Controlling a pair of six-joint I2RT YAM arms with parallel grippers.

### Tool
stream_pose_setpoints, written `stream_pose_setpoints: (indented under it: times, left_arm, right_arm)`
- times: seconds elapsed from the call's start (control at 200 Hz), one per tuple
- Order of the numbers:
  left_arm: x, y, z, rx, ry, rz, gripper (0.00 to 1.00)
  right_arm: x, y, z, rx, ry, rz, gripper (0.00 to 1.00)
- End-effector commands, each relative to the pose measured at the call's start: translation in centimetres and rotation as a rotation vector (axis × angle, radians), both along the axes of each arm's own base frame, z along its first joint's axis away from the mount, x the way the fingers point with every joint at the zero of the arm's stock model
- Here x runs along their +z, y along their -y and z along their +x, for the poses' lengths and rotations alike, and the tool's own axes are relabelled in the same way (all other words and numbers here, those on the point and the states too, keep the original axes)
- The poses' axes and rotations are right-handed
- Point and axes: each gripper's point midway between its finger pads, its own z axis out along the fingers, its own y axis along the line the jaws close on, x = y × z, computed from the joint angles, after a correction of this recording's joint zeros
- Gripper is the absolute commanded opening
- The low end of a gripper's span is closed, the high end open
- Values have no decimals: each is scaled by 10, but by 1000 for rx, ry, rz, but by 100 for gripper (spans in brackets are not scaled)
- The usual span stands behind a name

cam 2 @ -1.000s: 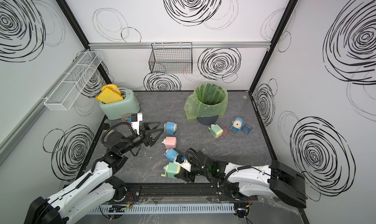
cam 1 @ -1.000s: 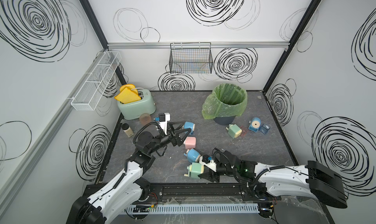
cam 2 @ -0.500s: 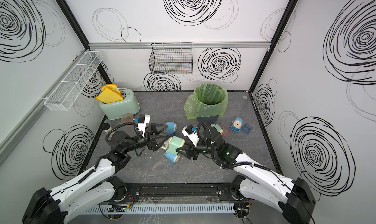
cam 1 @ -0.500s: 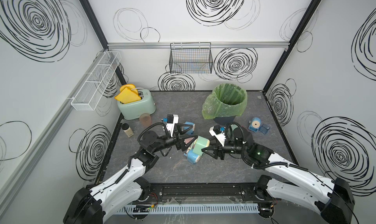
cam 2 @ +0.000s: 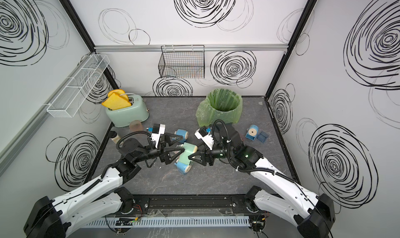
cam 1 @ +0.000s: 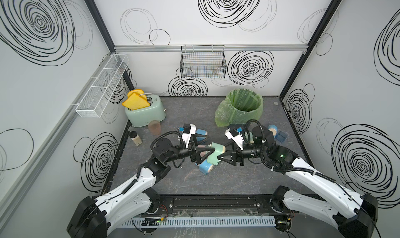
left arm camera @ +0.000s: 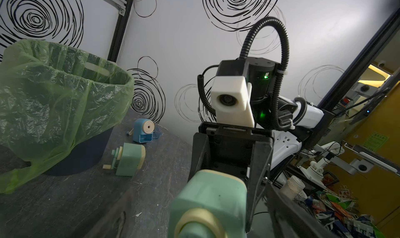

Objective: Take out the pencil sharpener tray and clean the shavings
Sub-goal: Pick up the pencil sharpener from the center of the board.

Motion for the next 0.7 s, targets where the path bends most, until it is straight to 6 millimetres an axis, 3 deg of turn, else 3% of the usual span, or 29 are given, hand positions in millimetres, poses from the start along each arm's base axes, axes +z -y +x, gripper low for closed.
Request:
stream_pose_setpoints:
  times: [0.0, 0.205, 0.42, 0.57, 0.695]
  left_arm:
    - [15, 7, -10, -47, 74, 0, 94]
    - [14, 15, -24, -107, 90, 10, 76]
    - [14, 15, -24, -104, 93, 13, 57]
    - [20, 15, -29, -131, 112, -19, 43]
    - [29, 14, -38, -160, 141, -58, 38]
  right_arm:
    - [19, 7, -4, 32, 59, 12, 40]
    - [28, 10, 1, 43, 81, 13, 40]
    - [38, 11, -2, 74, 79, 47, 41]
    - [43, 12, -6, 101, 75, 80, 44]
    - [44, 12, -6, 100, 64, 133, 52]
